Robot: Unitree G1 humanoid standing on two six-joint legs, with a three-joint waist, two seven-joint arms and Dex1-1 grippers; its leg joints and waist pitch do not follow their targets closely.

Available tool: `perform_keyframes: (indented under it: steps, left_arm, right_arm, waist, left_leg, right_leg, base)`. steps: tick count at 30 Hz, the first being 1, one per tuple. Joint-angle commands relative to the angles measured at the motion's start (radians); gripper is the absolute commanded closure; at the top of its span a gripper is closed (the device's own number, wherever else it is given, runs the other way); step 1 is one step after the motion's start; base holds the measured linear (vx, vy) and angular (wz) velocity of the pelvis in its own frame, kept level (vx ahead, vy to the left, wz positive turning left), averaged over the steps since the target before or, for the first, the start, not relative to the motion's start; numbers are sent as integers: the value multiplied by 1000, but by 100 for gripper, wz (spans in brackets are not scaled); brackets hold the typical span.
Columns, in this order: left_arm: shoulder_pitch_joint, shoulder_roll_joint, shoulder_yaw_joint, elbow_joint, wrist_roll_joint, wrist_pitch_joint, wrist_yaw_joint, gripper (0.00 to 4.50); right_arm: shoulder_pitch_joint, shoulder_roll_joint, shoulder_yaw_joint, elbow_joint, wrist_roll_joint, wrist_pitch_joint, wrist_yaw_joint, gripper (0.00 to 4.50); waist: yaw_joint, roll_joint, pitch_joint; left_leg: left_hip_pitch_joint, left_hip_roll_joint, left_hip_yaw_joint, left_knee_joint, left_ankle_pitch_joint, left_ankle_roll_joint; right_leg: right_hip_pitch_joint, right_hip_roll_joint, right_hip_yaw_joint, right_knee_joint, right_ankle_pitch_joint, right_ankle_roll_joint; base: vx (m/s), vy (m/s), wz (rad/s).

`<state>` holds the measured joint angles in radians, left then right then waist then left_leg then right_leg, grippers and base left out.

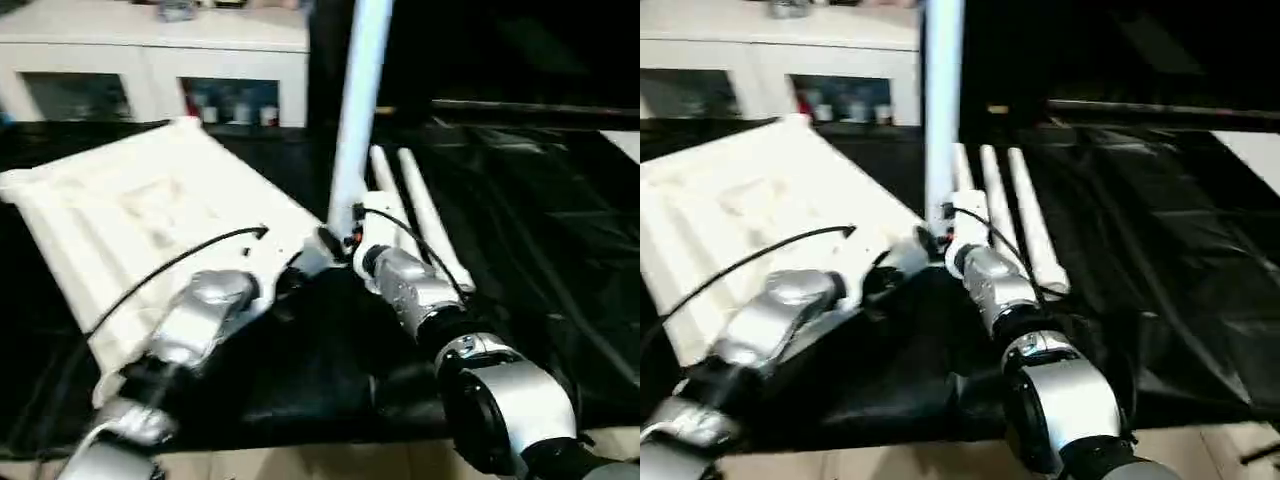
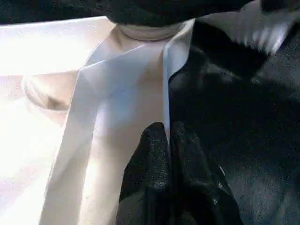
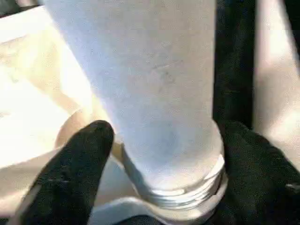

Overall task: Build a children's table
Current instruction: Rotate leg to tighten

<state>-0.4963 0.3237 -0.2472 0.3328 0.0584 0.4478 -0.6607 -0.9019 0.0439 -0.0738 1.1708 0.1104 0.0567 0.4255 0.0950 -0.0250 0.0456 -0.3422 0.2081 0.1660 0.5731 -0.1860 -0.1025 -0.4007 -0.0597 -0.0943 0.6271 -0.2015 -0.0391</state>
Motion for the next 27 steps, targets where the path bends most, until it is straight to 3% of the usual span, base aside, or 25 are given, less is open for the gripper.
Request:
perform_keyframes:
  steps: [1, 5, 11, 17, 22, 27]
  left_arm:
    - [20, 10, -21, -14, 3, -16, -37, 450]
    - [66, 98, -25, -71, -25, -89, -154, 450]
    - [146, 215, -18, -178, -95, -147, -331, 450]
    - [153, 234, 4, -171, -113, -160, -348, 450]
    - [153, 245, 8, -165, -121, -167, -357, 450]
    - [152, 249, 12, -161, -121, -170, -363, 450]
  right_arm:
    - [0, 10, 44, -22, -17, 10, 95, 66]
    - [25, -75, 101, -98, -39, 1, 293, 66]
    - [65, -185, 163, -203, -39, 19, 563, 66]
    - [94, -206, 208, -244, -53, 36, 659, 66]
    - [119, -214, 245, -282, -68, 49, 700, 66]
    - [114, -209, 227, -265, -67, 58, 664, 105]
  waist:
    - [10, 1, -59]
    - [9, 3, -62]
    - [26, 8, -59]
    - [35, 6, -57]
    - [36, 3, -58]
    - [37, 7, -59]
  left_leg:
    - [-14, 24, -5, -61, -140, 32]
    - [-17, 25, -3, -54, -81, 62]
    - [-9, 33, 2, -52, -97, 79]
    - [-8, 31, 0, -55, -128, 46]
    - [-10, 30, -1, -54, -107, 45]
    - [-7, 30, 0, -54, -109, 41]
  right_leg:
    - [60, -93, 63, -79, -185, -145]
    - [61, -88, 62, -64, -64, -186]
    - [56, -85, 60, -59, -41, -215]
    - [57, -88, 62, -65, -104, -199]
    - [59, -87, 63, -64, -98, -185]
    - [56, -86, 62, -64, -91, -195]
  base:
    - [0, 0, 0]
    - [0, 0, 0]
    - [0, 0, 0]
    - [0, 0, 0]
    - [0, 0, 0]
    - [0, 0, 0]
